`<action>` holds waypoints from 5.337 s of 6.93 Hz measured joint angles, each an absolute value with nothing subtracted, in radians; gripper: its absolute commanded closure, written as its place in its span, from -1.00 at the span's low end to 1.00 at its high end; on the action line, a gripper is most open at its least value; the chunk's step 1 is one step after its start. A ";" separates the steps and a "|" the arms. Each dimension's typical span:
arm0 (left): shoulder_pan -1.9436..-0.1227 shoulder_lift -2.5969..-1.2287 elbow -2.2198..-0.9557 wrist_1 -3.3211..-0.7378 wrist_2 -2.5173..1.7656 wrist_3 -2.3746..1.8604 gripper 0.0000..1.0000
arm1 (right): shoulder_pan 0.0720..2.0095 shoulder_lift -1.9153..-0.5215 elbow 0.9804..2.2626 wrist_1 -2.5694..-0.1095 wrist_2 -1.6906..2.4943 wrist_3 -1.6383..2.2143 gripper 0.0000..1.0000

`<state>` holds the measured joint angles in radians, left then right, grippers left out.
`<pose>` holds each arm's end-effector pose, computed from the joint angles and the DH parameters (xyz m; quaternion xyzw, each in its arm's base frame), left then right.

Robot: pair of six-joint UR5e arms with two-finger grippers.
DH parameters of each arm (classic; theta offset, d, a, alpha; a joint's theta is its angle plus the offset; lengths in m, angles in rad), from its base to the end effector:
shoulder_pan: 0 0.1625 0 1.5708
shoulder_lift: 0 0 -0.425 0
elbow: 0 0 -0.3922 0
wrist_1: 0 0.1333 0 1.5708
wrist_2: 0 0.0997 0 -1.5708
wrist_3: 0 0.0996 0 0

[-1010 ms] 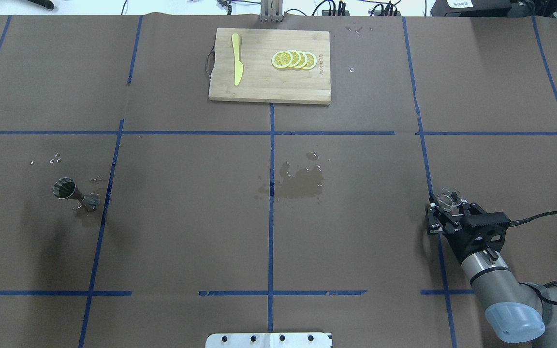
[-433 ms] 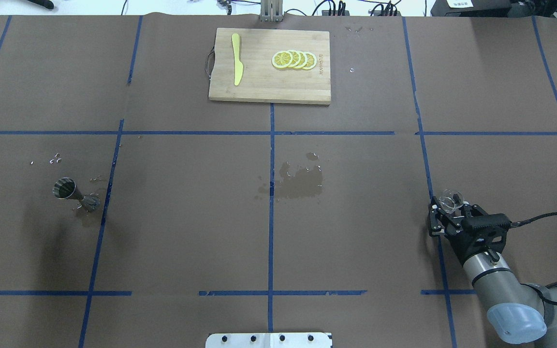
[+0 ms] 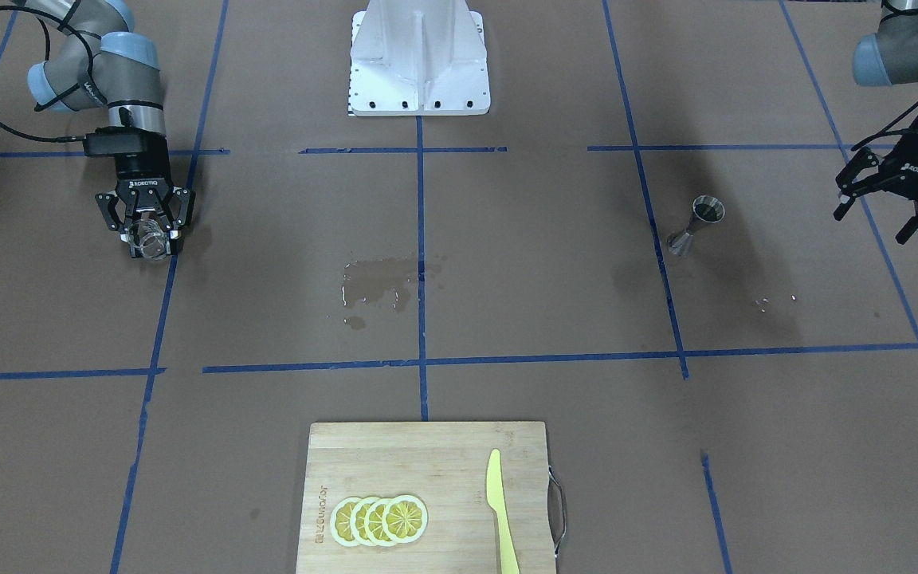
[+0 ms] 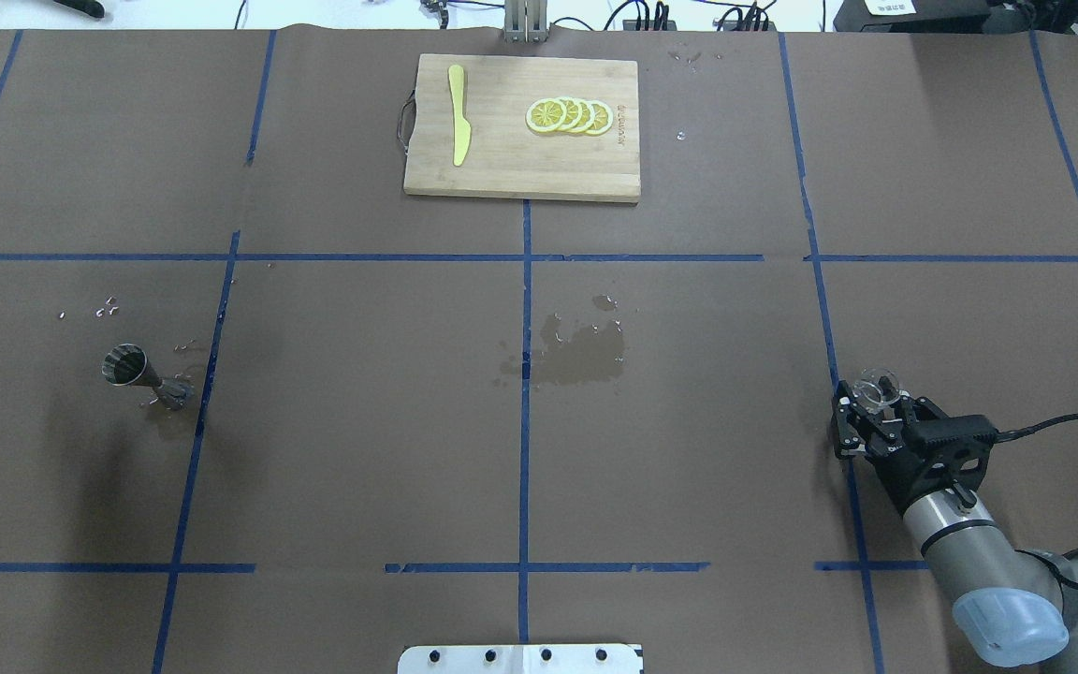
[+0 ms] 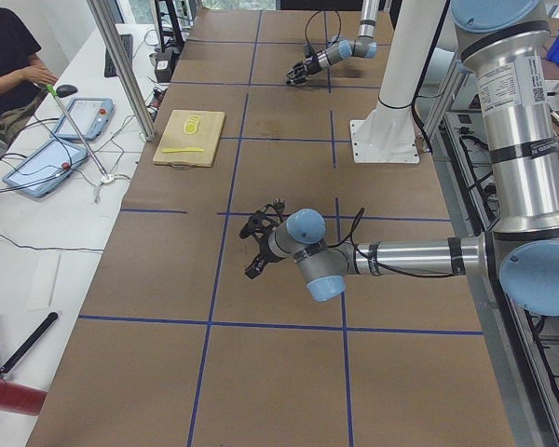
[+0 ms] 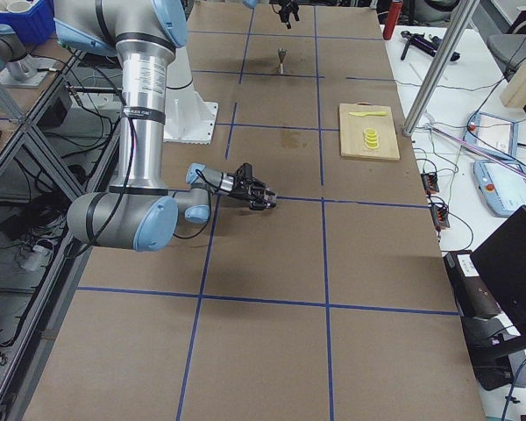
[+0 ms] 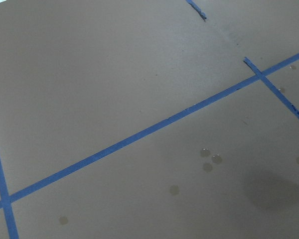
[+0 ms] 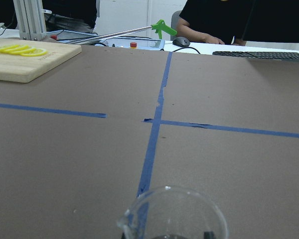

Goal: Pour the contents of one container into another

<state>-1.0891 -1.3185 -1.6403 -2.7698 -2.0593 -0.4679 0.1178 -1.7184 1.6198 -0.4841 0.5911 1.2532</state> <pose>0.1118 -0.4006 0.6069 0.3233 0.4037 0.1235 0.8469 -0.4006 -0.2649 0.5688 0.4948 -0.3191 0.1445 0.7953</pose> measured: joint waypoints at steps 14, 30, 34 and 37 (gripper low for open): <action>-1.091 -1.308 -1.646 -2.772 -2.061 -0.467 -1.00 | 0.058 -1.926 1.786 -0.346 0.700 1.238 -1.00; -1.340 -1.417 -1.660 -2.180 -2.289 -0.097 -1.00 | 1.468 -1.757 1.646 -1.070 2.322 0.026 -1.00; -1.552 -1.500 -1.754 -1.600 -2.314 0.143 -1.00 | 1.536 -1.735 1.652 -1.331 2.407 -0.150 -1.00; -1.558 -1.460 -1.781 -1.590 -2.383 0.137 -1.00 | 1.537 -1.754 1.657 -1.345 2.382 -0.154 -1.00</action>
<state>-1.5583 -1.4596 -1.7809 -1.5898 -2.3832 0.1367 1.5370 -1.7544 1.6567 -1.3449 2.3816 -0.1540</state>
